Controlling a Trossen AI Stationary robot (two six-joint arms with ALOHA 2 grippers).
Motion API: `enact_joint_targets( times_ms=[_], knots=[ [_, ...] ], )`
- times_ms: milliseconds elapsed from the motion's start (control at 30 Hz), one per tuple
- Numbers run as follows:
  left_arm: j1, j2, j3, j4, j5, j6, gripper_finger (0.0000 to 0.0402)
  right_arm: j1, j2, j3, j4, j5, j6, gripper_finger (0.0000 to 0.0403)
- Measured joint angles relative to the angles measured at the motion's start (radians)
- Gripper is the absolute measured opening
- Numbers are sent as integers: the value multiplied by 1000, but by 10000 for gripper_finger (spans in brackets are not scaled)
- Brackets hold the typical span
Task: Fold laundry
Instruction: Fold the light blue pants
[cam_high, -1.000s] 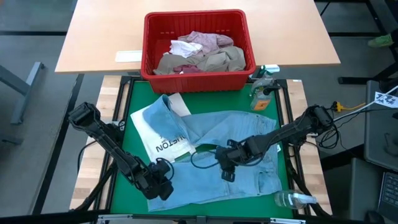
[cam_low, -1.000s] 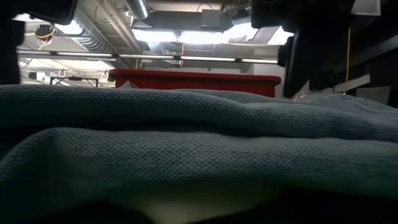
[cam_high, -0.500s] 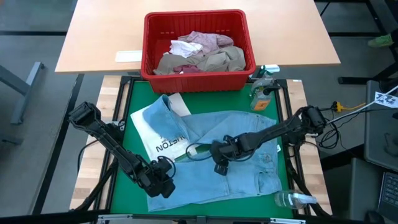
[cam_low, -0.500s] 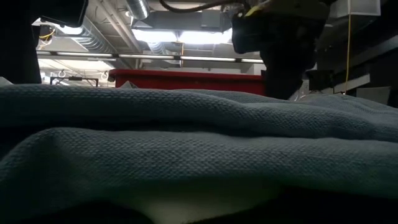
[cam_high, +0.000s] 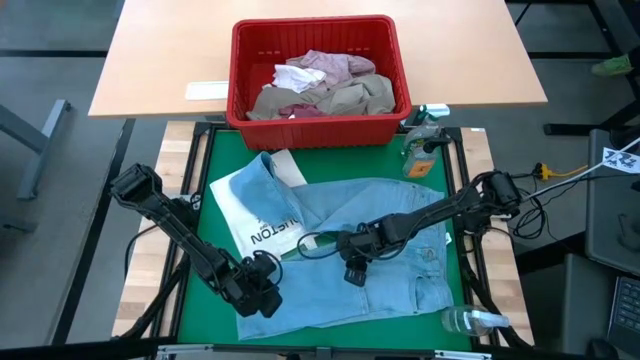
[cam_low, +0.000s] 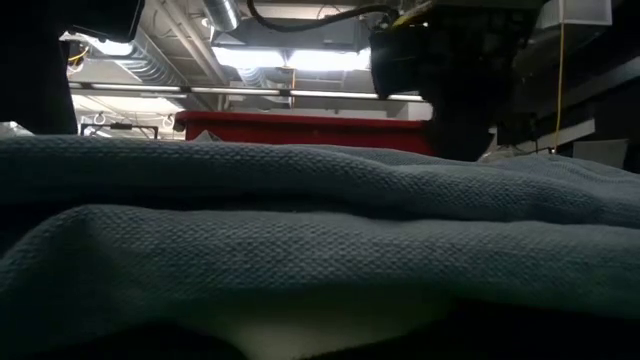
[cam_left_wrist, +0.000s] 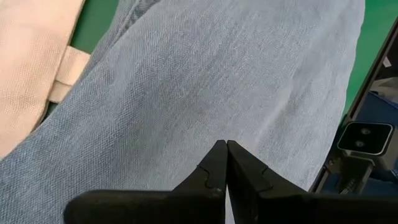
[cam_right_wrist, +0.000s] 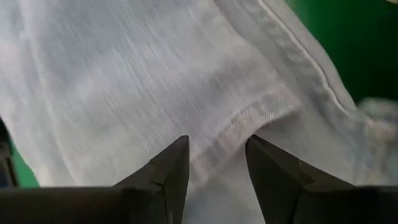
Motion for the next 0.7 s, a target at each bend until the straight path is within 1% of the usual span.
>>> enact_joint_targets(
  times_ms=[100,200,267,400,433,600,700],
  knots=[
    [0,0,0,-16,0,-1,0,0,10,-1,10,1,0,156],
    [0,0,0,-49,1,-3,0,0,19,-1,11,36,-3,135],
    [0,0,0,-81,2,-17,0,1,20,-1,14,59,-5,105],
    [0,0,0,-136,2,-36,0,1,23,0,12,107,-6,21],
    [0,0,0,-147,2,-37,0,1,23,0,11,115,-7,12],
    [0,4,0,-218,24,-96,0,2,23,0,-42,138,10,31],
    [0,24,0,-253,63,-116,0,2,23,0,-77,165,20,26]
  ],
)
